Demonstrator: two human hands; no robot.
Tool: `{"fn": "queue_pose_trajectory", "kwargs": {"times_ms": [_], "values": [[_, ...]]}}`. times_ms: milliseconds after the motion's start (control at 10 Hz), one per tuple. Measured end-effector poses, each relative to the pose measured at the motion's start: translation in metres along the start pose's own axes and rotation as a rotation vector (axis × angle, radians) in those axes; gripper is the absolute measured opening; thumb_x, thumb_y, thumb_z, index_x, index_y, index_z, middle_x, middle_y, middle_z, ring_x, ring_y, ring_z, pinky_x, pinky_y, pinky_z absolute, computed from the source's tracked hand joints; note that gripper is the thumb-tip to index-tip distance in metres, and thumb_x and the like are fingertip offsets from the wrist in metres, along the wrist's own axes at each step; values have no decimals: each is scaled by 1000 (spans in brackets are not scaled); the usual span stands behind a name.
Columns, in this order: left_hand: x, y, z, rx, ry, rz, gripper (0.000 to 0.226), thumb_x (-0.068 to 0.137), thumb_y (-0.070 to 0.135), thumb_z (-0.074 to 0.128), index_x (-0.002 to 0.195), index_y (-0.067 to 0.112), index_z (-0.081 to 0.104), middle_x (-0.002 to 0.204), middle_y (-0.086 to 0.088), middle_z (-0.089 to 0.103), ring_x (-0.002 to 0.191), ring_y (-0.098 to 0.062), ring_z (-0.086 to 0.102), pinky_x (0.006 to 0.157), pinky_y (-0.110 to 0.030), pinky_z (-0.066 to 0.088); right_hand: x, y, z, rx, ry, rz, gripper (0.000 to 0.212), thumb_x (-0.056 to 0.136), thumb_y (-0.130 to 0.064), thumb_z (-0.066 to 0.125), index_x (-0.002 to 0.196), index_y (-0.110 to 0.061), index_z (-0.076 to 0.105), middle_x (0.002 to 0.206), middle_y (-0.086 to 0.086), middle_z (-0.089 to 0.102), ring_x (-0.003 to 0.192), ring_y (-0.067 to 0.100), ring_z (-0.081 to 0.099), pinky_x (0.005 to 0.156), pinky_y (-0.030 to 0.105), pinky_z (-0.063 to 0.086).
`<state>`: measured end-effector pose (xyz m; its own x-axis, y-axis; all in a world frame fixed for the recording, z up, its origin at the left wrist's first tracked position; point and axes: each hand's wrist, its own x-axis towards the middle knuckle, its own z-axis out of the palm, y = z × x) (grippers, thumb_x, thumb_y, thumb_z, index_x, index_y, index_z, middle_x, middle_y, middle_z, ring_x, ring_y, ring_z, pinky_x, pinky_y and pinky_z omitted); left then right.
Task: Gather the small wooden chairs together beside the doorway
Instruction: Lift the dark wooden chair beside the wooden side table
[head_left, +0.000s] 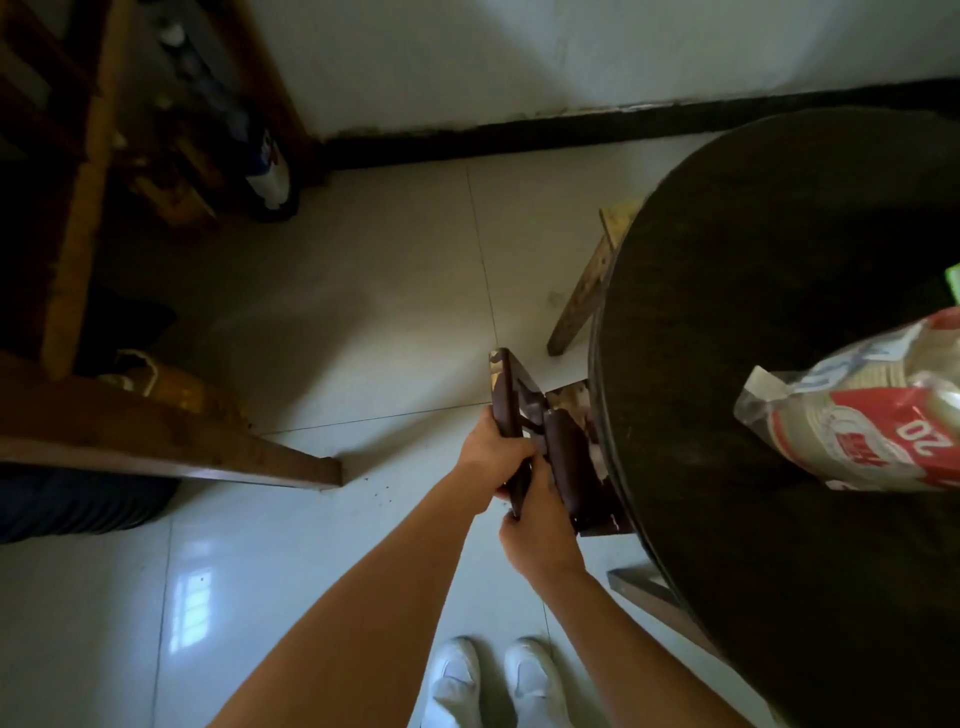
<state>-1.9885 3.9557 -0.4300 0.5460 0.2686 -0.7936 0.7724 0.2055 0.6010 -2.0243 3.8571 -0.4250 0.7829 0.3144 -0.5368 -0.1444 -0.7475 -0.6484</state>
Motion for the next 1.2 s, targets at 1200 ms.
{"fn": "queue_pose_trajectory", "kwargs": {"times_ms": [1200], "values": [[-199,-262,-325,-220,282,-31,27,82,7,66,103,18,52,92,-14,68,76,-24,70,52,-35,58,-243,-100,328,-231,-250,-240,54,90,-8,50,139,-21,30,132,2,55,120,19,55,98,36,47]]}}
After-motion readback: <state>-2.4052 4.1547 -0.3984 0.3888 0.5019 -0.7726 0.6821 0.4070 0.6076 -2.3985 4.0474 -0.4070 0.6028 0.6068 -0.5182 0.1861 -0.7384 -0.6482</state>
